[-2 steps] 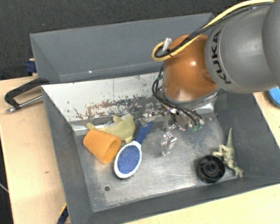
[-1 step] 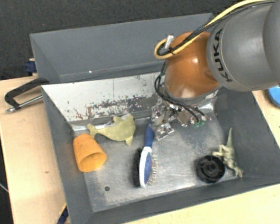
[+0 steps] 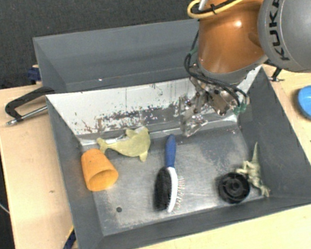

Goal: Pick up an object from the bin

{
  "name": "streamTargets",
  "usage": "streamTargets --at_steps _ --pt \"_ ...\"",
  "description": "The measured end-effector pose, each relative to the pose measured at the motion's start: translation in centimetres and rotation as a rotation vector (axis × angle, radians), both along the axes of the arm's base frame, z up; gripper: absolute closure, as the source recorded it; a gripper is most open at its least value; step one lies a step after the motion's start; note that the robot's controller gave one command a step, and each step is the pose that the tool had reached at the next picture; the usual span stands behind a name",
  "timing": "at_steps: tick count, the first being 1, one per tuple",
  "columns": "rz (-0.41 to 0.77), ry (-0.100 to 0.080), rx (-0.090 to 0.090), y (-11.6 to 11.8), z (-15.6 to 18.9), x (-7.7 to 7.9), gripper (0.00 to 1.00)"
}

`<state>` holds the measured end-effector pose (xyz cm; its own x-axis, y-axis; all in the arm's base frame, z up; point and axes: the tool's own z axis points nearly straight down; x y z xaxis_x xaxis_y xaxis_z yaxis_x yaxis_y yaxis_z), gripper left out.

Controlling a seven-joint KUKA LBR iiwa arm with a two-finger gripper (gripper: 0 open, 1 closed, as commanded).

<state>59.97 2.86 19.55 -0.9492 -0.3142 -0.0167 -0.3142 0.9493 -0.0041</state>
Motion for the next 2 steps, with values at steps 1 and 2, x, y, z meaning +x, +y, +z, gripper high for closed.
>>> streamTargets --at_steps 1,2 --pt "0.001 0.011 0.0 0.1 -0.5 -0.2 0.0" --pt "0.099 0.014 0.0 3.2 -12.4 -3.5 0.0"
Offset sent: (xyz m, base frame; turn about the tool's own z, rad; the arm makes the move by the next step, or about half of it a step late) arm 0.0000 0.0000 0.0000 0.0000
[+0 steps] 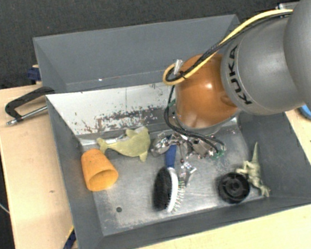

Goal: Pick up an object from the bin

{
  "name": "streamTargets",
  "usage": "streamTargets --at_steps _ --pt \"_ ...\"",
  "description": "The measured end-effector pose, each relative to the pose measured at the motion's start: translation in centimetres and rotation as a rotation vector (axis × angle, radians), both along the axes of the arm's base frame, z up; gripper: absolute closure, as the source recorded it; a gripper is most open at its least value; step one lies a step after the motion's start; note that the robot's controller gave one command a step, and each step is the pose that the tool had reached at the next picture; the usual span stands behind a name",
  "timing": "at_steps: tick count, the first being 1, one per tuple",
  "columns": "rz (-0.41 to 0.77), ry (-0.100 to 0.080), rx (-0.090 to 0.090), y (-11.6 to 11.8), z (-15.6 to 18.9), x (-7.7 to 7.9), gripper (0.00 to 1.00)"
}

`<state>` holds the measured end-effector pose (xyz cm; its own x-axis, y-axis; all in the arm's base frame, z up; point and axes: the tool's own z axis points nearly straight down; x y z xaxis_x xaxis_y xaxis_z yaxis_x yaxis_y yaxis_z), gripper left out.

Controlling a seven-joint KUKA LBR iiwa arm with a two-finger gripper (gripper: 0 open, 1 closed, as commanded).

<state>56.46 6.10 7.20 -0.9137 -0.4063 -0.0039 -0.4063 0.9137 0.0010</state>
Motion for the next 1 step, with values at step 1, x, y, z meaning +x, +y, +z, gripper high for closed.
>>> streamTargets --at_steps 1 --pt "-0.002 -0.007 0.001 -0.01 0.39 0.24 1.0"
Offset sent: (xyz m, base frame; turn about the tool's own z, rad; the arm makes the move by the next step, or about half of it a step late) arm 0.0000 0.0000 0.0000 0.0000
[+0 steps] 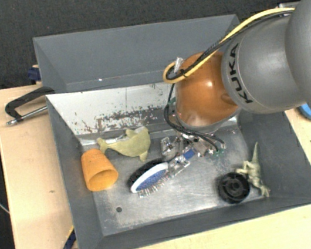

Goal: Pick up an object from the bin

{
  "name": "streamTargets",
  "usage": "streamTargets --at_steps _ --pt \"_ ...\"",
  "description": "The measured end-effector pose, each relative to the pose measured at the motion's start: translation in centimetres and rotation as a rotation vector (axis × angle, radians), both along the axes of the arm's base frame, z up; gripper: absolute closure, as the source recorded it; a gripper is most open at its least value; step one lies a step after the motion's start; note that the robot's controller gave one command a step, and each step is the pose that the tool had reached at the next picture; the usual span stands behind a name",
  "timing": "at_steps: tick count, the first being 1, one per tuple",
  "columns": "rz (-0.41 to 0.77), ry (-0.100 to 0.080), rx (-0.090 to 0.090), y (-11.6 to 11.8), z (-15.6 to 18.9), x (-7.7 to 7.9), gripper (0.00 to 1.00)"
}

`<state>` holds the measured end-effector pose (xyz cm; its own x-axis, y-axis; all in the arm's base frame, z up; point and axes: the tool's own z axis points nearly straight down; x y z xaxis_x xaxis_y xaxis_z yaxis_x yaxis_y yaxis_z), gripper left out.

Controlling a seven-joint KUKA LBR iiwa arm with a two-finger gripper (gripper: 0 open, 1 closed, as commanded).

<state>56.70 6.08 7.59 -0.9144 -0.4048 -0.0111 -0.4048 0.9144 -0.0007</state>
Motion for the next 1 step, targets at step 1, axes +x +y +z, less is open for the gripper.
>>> streamTargets --at_steps 1 --pt "-0.028 -0.003 -0.002 -0.79 10.22 -0.14 1.0"
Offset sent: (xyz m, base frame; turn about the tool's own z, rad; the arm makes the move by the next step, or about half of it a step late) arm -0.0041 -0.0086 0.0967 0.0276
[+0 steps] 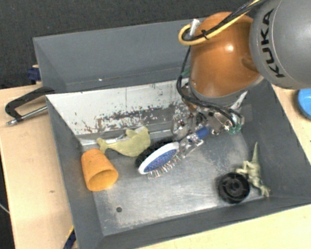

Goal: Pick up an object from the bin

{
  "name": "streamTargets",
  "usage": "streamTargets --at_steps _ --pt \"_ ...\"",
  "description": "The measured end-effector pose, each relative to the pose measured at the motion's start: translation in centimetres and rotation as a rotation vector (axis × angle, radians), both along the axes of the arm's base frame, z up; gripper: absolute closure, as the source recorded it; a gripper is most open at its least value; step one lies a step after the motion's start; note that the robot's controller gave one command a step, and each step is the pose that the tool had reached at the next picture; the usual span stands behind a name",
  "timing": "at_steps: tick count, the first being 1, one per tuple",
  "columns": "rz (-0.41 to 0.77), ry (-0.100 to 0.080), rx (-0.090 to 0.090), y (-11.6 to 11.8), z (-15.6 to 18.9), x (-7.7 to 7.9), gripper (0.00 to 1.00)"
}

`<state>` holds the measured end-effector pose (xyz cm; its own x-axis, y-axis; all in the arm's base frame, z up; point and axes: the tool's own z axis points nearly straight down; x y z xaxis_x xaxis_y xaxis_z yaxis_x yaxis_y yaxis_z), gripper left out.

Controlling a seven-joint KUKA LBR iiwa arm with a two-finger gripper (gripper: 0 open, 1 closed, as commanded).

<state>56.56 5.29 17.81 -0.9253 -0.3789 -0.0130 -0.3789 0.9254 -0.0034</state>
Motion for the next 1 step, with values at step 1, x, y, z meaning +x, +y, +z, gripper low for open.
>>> streamTargets --at_steps 1 --pt "0.012 -0.003 -0.001 -1.22 17.33 0.45 1.0"
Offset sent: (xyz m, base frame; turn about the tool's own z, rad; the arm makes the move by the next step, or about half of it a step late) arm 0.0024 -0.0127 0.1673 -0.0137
